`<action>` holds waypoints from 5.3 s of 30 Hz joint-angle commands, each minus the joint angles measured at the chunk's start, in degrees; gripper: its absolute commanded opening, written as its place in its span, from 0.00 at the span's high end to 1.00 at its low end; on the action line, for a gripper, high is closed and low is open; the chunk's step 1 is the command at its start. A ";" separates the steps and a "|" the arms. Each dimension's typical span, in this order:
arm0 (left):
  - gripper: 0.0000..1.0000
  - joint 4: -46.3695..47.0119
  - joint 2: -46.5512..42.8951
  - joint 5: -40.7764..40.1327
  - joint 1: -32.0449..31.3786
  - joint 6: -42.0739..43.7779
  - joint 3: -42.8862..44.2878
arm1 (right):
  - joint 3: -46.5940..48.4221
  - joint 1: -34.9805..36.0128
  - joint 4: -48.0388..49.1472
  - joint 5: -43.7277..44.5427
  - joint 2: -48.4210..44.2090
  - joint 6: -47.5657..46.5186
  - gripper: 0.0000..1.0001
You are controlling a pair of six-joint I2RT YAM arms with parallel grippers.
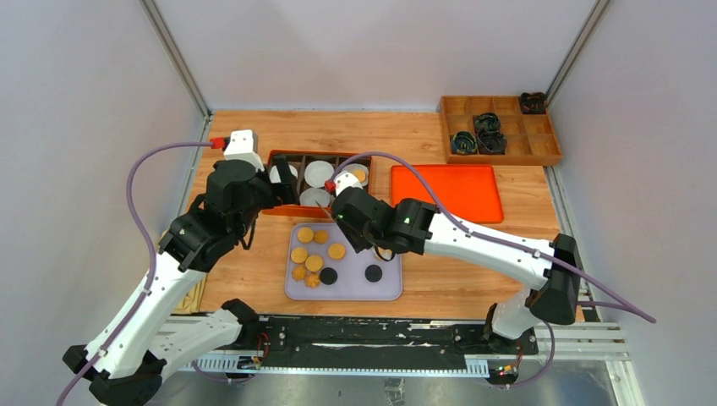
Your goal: Pack the cookies
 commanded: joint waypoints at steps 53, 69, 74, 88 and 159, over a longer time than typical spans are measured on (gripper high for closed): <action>0.00 -1.59 -2.82 3.40 0.37 -3.04 -2.91 | -22.46 4.06 -0.72 -15.97 -10.04 12.81 0.56; 0.00 -1.42 -4.33 2.36 0.35 -2.20 -3.97 | -16.38 4.52 1.76 -14.24 -1.95 9.79 0.55; 0.00 -1.48 -4.24 2.35 0.32 -2.10 -4.05 | -14.17 4.57 1.73 -14.48 1.23 9.20 0.55; 0.00 -1.06 -4.29 2.89 0.35 -1.73 -4.47 | -11.48 4.42 1.92 -12.82 5.34 8.77 0.51; 0.00 -1.77 -2.54 -4.27 0.32 2.41 3.48 | 33.75 -20.46 1.28 -13.01 32.61 -7.66 0.75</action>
